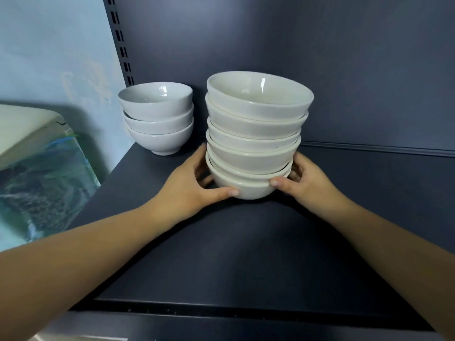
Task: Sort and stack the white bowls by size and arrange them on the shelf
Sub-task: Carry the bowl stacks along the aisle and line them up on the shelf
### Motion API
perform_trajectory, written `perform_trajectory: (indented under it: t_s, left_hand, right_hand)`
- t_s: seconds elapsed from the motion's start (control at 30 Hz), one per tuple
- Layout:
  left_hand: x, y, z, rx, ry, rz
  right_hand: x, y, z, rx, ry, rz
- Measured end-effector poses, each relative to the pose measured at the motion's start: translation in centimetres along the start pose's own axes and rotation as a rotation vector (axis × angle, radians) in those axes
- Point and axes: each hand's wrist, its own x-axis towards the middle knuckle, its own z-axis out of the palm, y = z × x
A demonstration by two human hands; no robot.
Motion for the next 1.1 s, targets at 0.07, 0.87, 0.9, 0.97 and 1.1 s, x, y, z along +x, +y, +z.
perform_trajectory:
  t_s: [0.07, 0.87, 0.9, 0.97, 1.1]
  left_hand:
    - [0.3, 0.1, 0.0, 0.003, 0.042, -0.009]
    - [5.6, -1.7, -1.8, -0.073, 0.274, -0.032]
    - [5.6, -1.8, -1.9, -0.071, 0.274, -0.032]
    - [5.7, -1.9, -1.9, -0.070, 0.271, -0.029]
    - [5.8, -2.0, -1.9, -0.059, 0.273, -0.038]
  right_hand:
    - [0.6, 0.0, 0.0, 0.004, 0.004, 0.003]
    - [9.8, 2.0, 1.3, 0.062, 0.017, -0.013]
    - [9.9, 2.1, 1.4, 0.066, 0.018, -0.010]
    - [10.0, 2.2, 1.3, 0.059, 0.023, -0.012]
    - [10.1, 2.3, 1.3, 0.060, 0.027, -0.012]
